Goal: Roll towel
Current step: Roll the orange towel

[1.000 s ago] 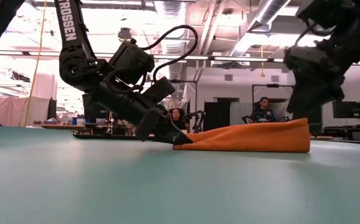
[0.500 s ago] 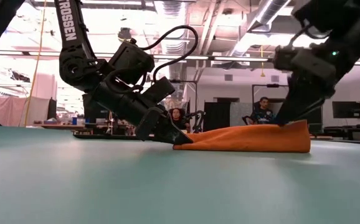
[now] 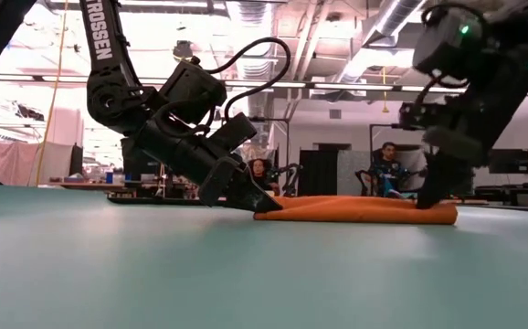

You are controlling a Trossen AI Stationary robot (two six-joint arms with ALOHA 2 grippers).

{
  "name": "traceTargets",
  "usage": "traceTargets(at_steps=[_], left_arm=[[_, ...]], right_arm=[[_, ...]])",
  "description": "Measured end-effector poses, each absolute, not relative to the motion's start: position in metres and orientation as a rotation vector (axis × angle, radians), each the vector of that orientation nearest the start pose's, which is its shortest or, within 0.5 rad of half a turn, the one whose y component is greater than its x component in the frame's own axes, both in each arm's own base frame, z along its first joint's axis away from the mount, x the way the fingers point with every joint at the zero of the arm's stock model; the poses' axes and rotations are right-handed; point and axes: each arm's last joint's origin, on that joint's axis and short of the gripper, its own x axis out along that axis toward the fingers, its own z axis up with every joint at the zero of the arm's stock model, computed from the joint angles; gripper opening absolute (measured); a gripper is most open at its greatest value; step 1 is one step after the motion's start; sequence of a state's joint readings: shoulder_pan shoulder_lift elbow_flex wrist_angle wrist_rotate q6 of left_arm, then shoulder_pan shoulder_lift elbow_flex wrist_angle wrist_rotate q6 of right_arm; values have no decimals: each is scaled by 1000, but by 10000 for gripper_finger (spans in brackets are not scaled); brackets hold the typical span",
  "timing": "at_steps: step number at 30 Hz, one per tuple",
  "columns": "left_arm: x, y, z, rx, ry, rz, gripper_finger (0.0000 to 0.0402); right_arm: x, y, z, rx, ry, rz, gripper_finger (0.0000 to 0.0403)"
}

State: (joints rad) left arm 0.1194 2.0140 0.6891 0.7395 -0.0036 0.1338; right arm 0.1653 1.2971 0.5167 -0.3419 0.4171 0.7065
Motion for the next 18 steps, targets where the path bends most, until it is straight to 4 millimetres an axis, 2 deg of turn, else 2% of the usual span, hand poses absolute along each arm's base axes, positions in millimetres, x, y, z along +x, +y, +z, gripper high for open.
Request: traceTargets(at_steps=[6, 10, 13, 18], left_arm=[[329, 39, 65, 71, 605, 85, 0], [325, 36, 63, -4, 625, 96, 0], [318, 28, 59, -82, 614, 82, 0], [296, 1, 53, -176, 558, 84, 0]], right_arm=[[213, 18, 129, 319, 966, -607, 125], [215, 22, 120, 336, 1020, -580, 125], [217, 29, 115, 353, 1028, -550, 125], [221, 47, 114, 391, 990, -462, 125]])
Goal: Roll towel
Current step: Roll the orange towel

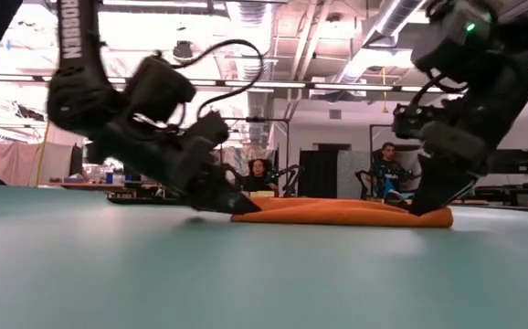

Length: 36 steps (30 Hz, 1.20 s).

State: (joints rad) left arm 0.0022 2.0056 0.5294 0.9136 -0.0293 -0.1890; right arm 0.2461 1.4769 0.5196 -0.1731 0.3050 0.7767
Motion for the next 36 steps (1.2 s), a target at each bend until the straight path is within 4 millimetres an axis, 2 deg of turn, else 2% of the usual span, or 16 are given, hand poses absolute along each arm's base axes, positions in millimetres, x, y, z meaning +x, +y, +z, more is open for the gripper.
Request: traceTargets(at_steps=[6, 12, 19, 26, 36], left_arm=[[268, -34, 48, -291, 526, 50, 0], [260, -62, 49, -299, 496, 81, 0], [268, -56, 68, -348, 526, 83, 0], [273, -50, 86, -352, 558, 89, 0], [287, -48, 95, -299, 536, 112, 0]], right_arm=[[225, 69, 115, 462, 922, -378, 125], [228, 86, 113, 456, 866, -298, 125], [222, 88, 144, 470, 730, -262, 125], [216, 90, 169, 373, 560, -292, 125], [238, 100, 139, 258, 564, -242, 122]])
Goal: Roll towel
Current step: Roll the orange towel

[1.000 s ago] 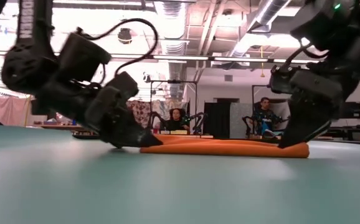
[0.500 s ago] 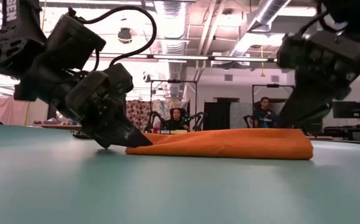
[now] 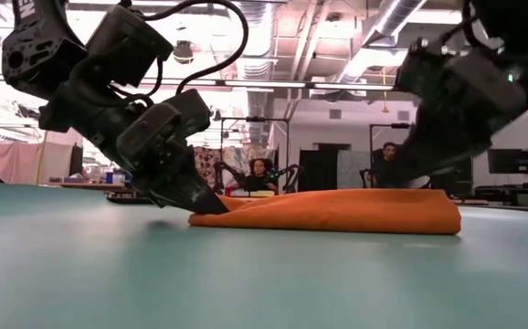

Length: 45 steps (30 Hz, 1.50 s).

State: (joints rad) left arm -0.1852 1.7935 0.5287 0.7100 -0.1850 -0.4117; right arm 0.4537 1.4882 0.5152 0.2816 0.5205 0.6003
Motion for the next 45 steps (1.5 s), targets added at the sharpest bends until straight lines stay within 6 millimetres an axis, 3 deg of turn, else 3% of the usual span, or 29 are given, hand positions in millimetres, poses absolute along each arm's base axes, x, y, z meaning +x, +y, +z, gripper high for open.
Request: traceTargets(at_steps=[6, 14, 19, 22, 28, 32, 36, 38, 41, 45], left_arm=[[287, -48, 94, -295, 549, 119, 0], [286, -50, 103, -285, 535, 106, 0], [283, -48, 123, -216, 498, 121, 0], [278, -45, 121, -140, 551, 169, 8], [275, -44, 121, -45, 583, 169, 69], [276, -44, 146, 10, 486, 211, 99], [272, -50, 168, 111, 355, 151, 92], [272, -52, 167, 182, 314, 90, 67], [277, -54, 149, 269, 333, -34, 16], [287, -50, 123, 292, 336, -65, 3]], right_arm=[[240, 98, 107, 292, 667, -333, 122], [241, 96, 82, 356, 725, -421, 122], [241, 96, 79, 353, 733, -423, 122], [241, 96, 80, 340, 731, -409, 122], [242, 96, 79, 335, 734, -396, 122], [242, 96, 79, 332, 736, -394, 122], [242, 96, 79, 332, 736, -394, 122], [242, 96, 79, 331, 737, -393, 122], [242, 96, 79, 332, 736, -394, 122], [242, 96, 79, 335, 735, -394, 122]])
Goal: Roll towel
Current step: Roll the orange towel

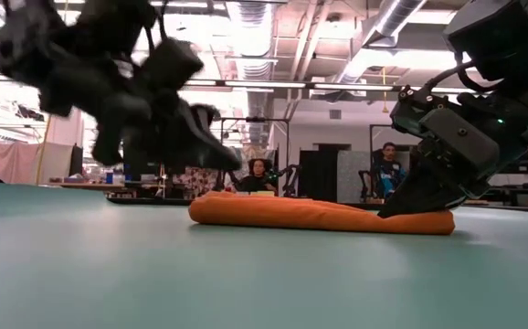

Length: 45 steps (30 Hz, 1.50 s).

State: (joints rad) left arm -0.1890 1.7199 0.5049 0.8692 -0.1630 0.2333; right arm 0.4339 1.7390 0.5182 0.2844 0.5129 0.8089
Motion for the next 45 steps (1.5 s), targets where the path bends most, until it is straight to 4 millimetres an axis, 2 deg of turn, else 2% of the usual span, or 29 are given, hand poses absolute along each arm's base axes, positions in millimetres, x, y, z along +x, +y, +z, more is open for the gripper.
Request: traceTargets(at_steps=[4, 13, 20, 28, 33, 41, 45], left_arm=[[293, -38, 97, 277, 363, -21, 1], [295, -17, 65, 153, 460, 37, 0], [293, -14, 60, 83, 513, 35, 0], [293, -15, 58, 33, 521, 34, 0], [293, -14, 58, 20, 526, 40, 0], [292, -14, 57, -27, 541, 53, 0], [292, -14, 57, -43, 540, 58, 0]], right_arm=[[242, 96, 79, 337, 734, -394, 122], [238, 103, 82, 328, 723, -373, 122], [218, 117, 119, 168, 578, -402, 122], [207, 135, 155, 98, 442, -267, 122], [208, 139, 143, 0, 484, -248, 148], [223, 130, 114, -23, 567, -286, 270], [231, 130, 96, -53, 598, -257, 291]])
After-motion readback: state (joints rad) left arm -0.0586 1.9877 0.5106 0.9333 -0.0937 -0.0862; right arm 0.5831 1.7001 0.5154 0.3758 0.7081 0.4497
